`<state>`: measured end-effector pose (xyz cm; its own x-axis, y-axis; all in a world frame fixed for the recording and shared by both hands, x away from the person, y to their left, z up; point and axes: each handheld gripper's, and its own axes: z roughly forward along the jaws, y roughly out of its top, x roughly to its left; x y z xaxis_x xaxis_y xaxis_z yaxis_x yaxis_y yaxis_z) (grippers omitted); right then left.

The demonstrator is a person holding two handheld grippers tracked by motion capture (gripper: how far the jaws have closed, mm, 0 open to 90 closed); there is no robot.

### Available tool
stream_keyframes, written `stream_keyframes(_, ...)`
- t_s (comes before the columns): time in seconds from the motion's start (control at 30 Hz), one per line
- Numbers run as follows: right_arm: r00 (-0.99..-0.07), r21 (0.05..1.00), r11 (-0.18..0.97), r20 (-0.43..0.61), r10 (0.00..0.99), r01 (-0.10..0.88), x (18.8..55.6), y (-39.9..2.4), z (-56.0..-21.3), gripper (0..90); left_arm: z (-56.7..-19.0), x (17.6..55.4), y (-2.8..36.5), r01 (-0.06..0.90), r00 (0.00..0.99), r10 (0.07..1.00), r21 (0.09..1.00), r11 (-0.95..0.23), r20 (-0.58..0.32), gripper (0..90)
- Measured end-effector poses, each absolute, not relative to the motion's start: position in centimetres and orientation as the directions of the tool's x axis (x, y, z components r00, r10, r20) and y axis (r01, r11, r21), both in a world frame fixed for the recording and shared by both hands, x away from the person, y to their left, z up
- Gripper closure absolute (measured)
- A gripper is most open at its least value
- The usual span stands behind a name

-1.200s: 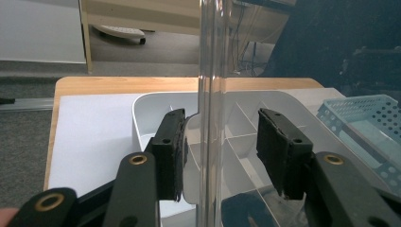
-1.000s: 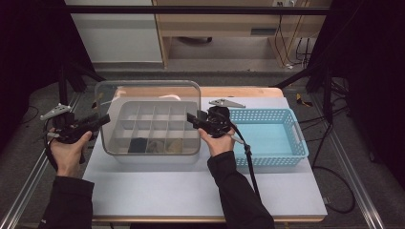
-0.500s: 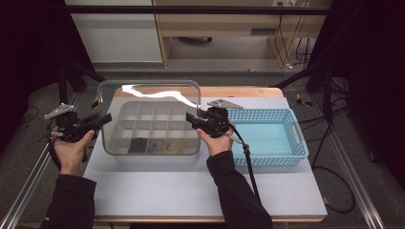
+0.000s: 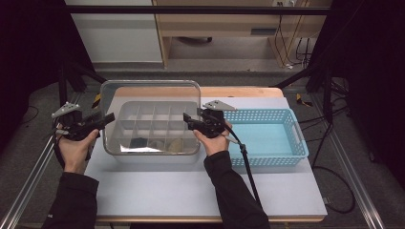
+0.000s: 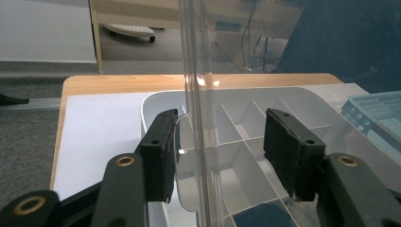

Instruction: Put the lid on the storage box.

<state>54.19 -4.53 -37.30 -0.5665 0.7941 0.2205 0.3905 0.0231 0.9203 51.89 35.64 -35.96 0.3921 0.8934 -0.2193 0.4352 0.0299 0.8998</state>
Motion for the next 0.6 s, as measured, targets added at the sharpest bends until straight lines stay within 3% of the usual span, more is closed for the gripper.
stream_keyframes(0.6,-0.557,0.924,0.041,0.194,0.807,0.381,55.5,-4.1,-38.8,30.3,-37.0,53.4,35.2,0.462,0.386,0.895,0.886,0.022,-0.224,42.8)
